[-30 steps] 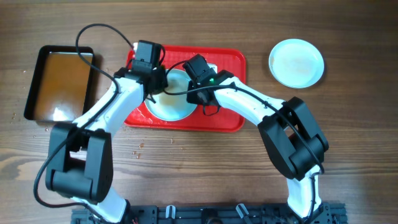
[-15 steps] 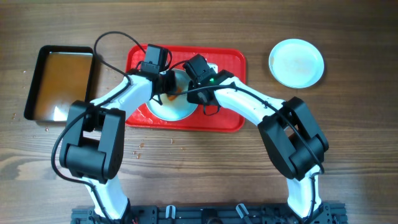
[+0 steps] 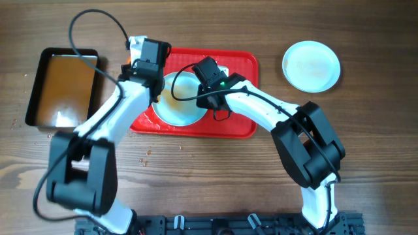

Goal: Clean dirty plates on tray and stack at the side

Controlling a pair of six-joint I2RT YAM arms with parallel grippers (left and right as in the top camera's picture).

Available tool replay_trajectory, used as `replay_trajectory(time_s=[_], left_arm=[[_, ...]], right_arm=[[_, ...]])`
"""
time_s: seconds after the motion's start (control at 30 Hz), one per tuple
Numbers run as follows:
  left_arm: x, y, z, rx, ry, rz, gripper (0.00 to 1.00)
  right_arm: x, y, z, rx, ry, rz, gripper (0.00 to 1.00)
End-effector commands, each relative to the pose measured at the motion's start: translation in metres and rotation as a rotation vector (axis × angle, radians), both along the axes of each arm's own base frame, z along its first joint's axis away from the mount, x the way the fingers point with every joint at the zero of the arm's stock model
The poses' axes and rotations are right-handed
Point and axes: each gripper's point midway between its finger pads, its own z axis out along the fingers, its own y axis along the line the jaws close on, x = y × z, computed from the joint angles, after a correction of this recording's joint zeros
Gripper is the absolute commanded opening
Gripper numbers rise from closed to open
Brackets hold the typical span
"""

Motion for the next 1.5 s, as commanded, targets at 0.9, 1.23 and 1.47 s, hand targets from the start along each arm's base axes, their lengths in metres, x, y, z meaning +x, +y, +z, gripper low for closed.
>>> replay_trajectory(time_s=[0.9,1.23,1.47], left_arm=[[-0.033,0.045,0.002,0.217,0.074,0.229,0.04],[-0.053,-0.031,-0.03,-0.583,0.293,0.088,0.08],[-0.061,-0.029,-0.034,-0.577,0.327,0.101,0.04]], right_arm=[[-0.002,-0.014,-0.01,-0.07,0.001,0.033,0.04],[0.051,-0.015,0.125,-0.258,-0.366,0.308,0.04],[0.07,-0.063,0.212,-0.794,-0.619,0.344,0.04]])
